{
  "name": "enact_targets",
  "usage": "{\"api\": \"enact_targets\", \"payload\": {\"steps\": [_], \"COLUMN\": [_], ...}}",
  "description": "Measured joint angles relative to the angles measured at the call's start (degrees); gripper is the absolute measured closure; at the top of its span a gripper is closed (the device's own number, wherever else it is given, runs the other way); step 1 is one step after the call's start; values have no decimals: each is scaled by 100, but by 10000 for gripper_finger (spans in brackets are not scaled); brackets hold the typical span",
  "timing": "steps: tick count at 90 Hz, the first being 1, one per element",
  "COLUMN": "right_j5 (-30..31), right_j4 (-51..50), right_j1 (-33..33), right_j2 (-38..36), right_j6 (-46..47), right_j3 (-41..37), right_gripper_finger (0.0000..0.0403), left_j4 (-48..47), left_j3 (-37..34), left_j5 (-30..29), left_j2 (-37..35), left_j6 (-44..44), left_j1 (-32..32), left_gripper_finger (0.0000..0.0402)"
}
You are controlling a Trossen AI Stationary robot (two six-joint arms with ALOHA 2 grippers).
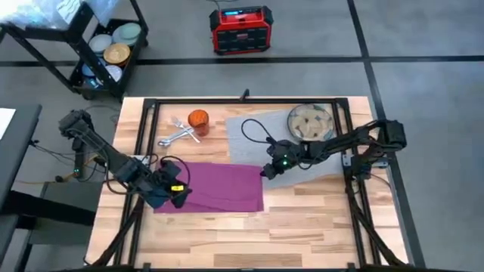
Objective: Set table place
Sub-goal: Fold the purple napkin
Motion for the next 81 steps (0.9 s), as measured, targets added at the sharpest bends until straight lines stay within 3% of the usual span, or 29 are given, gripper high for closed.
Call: {"api": "enact_targets", "payload": {"steps": [22, 81], "right_j5": [-114, -254], "right_j4": [387, 232], "right_j1": [-127, -115], "right_j2": [329, 327], "right_j6": [64, 101], "right_j3": [7, 7], "right_gripper_finger": [295, 295], "left_j4": [6, 0], "left_j3": [0, 0], "left_j5": [0, 0], "left_j2": [0, 0], "left_j6": [-80, -84], "left_j1": [0, 0], "left_gripper_finger": [228, 228]}}
